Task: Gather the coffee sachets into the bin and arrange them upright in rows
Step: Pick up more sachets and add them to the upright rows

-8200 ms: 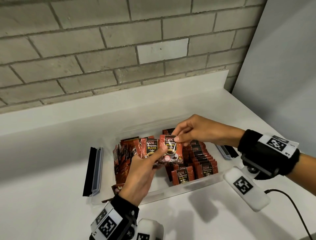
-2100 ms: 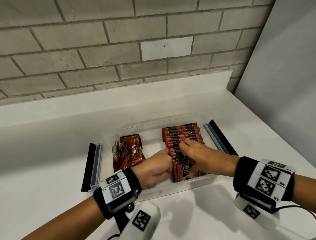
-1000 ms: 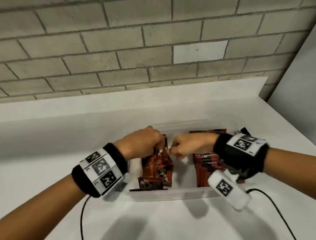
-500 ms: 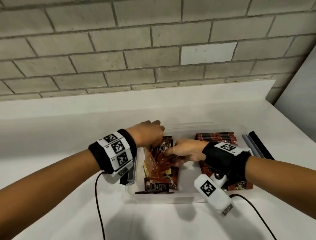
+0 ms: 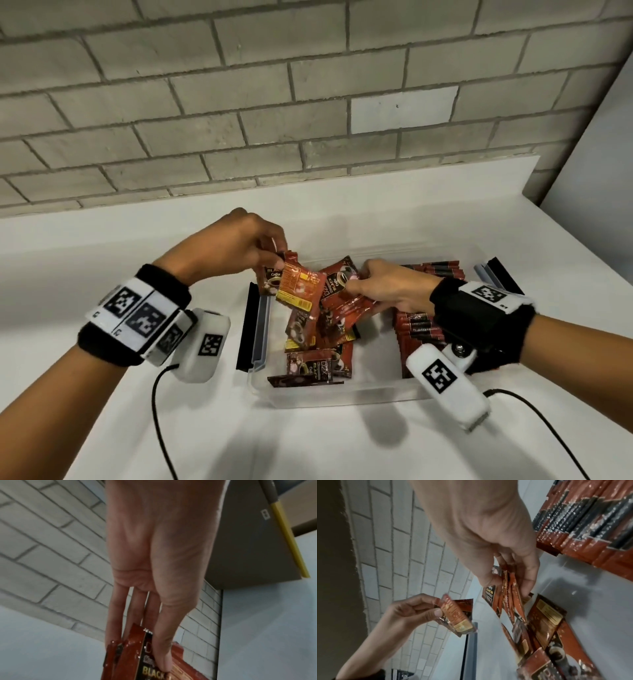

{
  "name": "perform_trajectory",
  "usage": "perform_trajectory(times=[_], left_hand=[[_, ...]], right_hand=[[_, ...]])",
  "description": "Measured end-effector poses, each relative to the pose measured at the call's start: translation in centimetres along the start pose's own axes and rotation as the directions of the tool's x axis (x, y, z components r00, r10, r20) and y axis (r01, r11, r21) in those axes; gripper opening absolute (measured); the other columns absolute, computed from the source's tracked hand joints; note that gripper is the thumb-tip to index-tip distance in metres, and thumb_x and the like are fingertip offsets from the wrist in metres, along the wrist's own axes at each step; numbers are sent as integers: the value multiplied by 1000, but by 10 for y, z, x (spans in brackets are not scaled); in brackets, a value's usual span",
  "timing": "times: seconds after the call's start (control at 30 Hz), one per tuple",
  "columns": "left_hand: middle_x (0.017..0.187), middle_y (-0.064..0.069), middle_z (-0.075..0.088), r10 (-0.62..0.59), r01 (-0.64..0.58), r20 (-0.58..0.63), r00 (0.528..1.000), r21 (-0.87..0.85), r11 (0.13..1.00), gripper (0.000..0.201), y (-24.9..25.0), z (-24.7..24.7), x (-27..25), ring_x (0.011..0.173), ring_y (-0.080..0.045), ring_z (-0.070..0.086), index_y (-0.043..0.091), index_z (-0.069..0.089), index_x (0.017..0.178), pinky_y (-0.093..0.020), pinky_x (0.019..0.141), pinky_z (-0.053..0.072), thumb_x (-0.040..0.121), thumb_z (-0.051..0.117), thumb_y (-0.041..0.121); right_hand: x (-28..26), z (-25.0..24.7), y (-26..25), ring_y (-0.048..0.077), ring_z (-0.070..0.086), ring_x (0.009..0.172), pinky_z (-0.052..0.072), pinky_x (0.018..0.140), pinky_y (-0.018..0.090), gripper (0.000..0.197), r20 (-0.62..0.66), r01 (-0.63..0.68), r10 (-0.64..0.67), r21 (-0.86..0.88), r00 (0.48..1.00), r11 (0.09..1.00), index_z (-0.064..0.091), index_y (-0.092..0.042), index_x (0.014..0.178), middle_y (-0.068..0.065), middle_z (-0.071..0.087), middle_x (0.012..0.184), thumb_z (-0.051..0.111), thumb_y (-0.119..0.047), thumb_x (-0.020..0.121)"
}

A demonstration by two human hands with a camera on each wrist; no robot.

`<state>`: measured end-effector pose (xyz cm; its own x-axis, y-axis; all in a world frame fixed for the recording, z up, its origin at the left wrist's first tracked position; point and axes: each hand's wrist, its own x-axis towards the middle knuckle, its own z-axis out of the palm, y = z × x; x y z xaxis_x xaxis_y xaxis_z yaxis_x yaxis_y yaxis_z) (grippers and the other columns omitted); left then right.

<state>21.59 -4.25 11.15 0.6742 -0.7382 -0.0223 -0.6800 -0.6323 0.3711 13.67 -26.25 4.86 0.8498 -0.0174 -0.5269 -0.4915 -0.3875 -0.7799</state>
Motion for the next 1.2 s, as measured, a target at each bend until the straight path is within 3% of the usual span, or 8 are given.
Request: perform_trajectory(times=[0.33,0.47,0.57,0.7,0.83,0.97,1.07,1.2], left_hand=[[88,-2,72,-299,280,-159,941,-132,951,11,3,15,-2,80,-16,66,16,69,92,-27,72,51,83,72,20],[93,-12,72,-431,264,-93,897,-669,695,15,20,16,-8,85,-21,68,4,68,99,-27,74,57,86,66,10],[101,-17,71,-390,223,4,921,-825,519,25,42,24,-9,89,-23,67,-2,65,108,-32,84,57,87,63,9],[106,-16,69,-373,190,-52,926,-790,583,24,66,38,-4,88,-16,67,5,63,112,-22,78,55,92,60,17],[106,-14,66,-335,234,36,941,-785,573,26,82,45,-1,89,-18,67,4,59,112,-38,87,56,93,58,21],[88,-9,72,-222,325,256,941,-869,373,17,94,48,1,76,-15,70,3,50,110,-28,63,59,95,52,12],[88,-13,72,-217,328,268,939,-889,319,19,99,55,4,74,-19,71,5,45,112,-28,59,59,96,52,12],[87,-10,66,-296,273,190,936,-923,271,15,102,72,6,68,-14,68,7,48,105,-20,48,51,95,54,15]], right_hand=[[-24,-9,-9,25,68,80,61,61,34,19,-116,201,-210,-82,971,976,45,-7,95,17,56,97,62,-15,92],[-25,-15,-7,25,66,90,59,73,39,24,-170,226,-242,-108,955,968,45,-9,98,12,59,102,62,-25,91],[-32,-15,-4,21,65,94,58,82,38,17,-47,279,-279,4,959,960,45,-12,105,9,60,104,53,-24,97],[-49,-20,3,18,69,97,58,80,29,30,129,324,-363,246,923,913,41,-17,130,5,66,114,44,-15,100],[-57,-39,16,18,66,108,54,92,35,52,224,304,-335,161,915,939,27,-21,147,4,62,126,47,-16,99],[-69,-56,17,13,66,106,54,91,28,38,357,281,-272,26,894,959,39,-30,134,1,65,122,44,-14,100],[-73,-61,21,10,68,100,54,88,25,34,278,266,-265,32,923,963,48,-25,130,0,69,113,44,-10,100],[-66,-63,40,26,66,100,50,97,43,28,2,229,-243,328,970,917,53,-15,120,18,68,111,54,-4,93]])
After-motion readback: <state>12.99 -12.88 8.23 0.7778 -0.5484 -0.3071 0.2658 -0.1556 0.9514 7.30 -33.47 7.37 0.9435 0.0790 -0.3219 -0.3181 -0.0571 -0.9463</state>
